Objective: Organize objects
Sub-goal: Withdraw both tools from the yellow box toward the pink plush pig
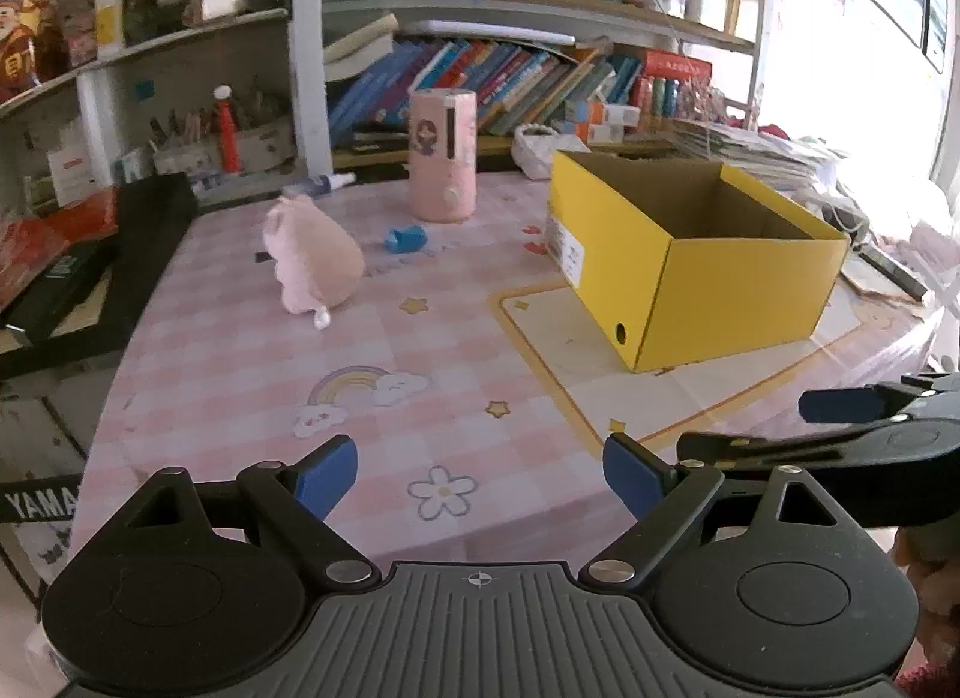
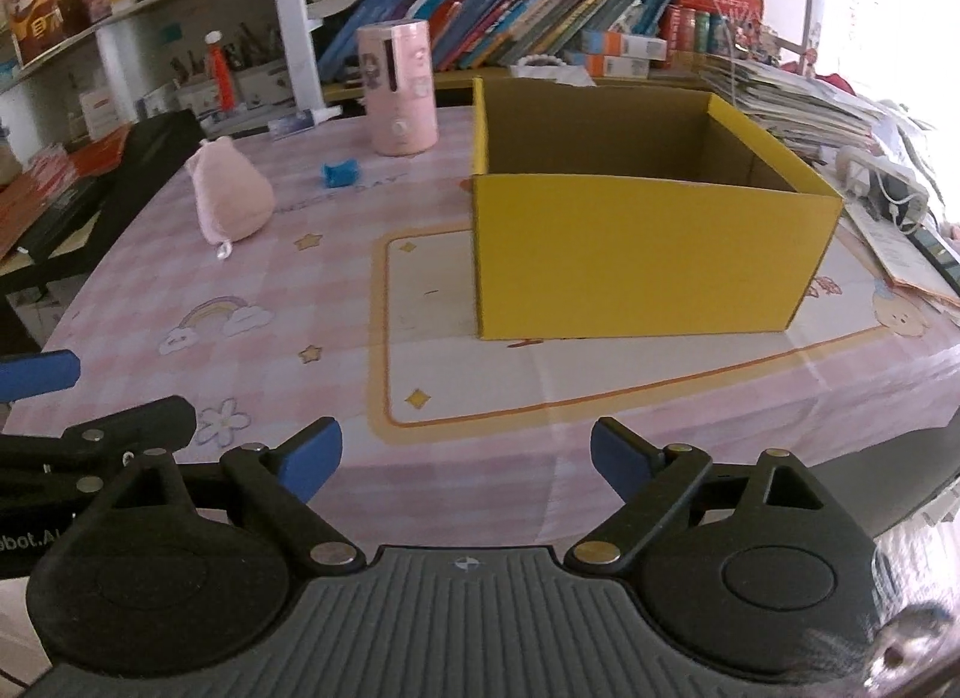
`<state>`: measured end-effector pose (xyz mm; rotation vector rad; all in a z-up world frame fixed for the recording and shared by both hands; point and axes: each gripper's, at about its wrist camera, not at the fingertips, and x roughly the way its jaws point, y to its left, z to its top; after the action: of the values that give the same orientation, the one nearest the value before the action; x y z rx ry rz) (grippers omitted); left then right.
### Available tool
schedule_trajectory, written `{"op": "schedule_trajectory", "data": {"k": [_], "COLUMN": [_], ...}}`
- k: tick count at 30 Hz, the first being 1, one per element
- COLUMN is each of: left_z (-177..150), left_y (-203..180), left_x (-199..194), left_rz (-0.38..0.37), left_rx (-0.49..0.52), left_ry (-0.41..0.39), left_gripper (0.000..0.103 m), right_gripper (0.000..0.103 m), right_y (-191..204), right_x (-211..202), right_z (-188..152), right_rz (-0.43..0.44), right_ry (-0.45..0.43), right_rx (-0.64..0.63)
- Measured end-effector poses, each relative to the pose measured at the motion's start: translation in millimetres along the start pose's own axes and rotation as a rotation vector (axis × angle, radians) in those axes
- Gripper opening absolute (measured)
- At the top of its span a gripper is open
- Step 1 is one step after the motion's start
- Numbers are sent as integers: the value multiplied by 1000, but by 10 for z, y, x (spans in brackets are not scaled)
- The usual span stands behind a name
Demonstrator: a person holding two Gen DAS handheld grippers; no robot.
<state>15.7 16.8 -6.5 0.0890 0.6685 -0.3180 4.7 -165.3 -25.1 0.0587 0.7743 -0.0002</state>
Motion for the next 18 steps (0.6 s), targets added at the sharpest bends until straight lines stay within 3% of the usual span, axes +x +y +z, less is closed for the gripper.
{"op": "schedule_trajectory", "data": {"k": [18], "left_z": [-182], "left_y": [380], "left_x": [-278], "left_rz": [74], "left_rx": [-68], "left_ry": [-20], "left_gripper": [91], "right_gripper": [91], "right_y": [473], "right_x": [-61], "right_z": [-49], "right_rz": [61], "right_ry": [-6], "right_rx": [-92]}}
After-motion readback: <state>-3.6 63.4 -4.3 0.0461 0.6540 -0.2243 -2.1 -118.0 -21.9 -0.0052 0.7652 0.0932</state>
